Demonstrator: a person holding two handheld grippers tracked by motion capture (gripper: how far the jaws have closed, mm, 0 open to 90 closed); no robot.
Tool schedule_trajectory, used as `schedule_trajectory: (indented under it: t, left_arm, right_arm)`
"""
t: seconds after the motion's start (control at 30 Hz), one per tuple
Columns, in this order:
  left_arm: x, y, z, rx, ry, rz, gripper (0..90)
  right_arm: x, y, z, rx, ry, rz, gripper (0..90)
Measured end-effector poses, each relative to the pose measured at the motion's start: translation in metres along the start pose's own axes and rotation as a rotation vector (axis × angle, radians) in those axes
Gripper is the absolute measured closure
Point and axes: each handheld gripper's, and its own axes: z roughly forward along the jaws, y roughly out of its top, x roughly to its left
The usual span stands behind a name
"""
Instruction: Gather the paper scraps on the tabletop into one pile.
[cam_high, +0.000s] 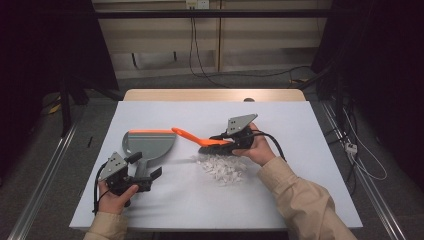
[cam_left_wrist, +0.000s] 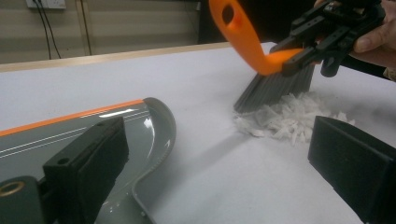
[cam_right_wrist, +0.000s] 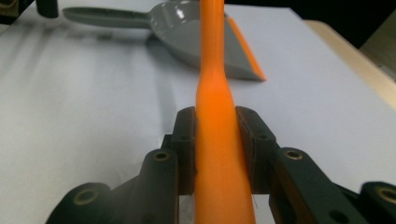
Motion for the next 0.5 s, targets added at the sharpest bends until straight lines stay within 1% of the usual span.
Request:
schedule_trajectory:
  t: [0.03,0.1,0.13,0.17,0.27,0.33,0.4,0.5]
  left_arm:
    - [0.000,0.000,0.000,0.000,0.000,0.000,4.6]
    - [0.000,0.000,0.000,-0.001,0.000,0.000,4.6]
    - [0.000,0.000,0.000,-0.001,0.000,-0.001,4.7]
    - [0.000,0.000,-0.001,-0.001,0.001,-0.001,4.6]
    - [0.001,0.000,-0.001,0.000,0.000,-0.001,4.7]
    - [0.001,0.000,-0.001,0.000,0.001,-0.002,4.6]
    - [0.002,-0.001,-0.001,0.002,0.002,-0.004,4.6]
    - [0.002,0.000,-0.002,-0.001,0.004,-0.005,4.6]
  right_arm:
    - [0.000,0.001,-0.002,-0.010,-0.016,0.001,71.1]
    - [-0.003,0.004,-0.003,-0.030,-0.025,0.020,71.1]
    - [-0.005,0.005,-0.004,-0.037,-0.040,0.018,71.1]
    - [-0.007,0.005,-0.004,-0.038,-0.055,0.023,71.1]
    - [-0.011,0.005,-0.004,-0.041,-0.082,0.040,71.1]
    - [-0.013,0.004,-0.005,-0.050,-0.078,0.052,71.1]
    - [-0.015,0.004,-0.006,-0.044,-0.093,0.053,71.1]
    - [-0.020,0.000,-0.010,-0.019,-0.131,0.059,71.1]
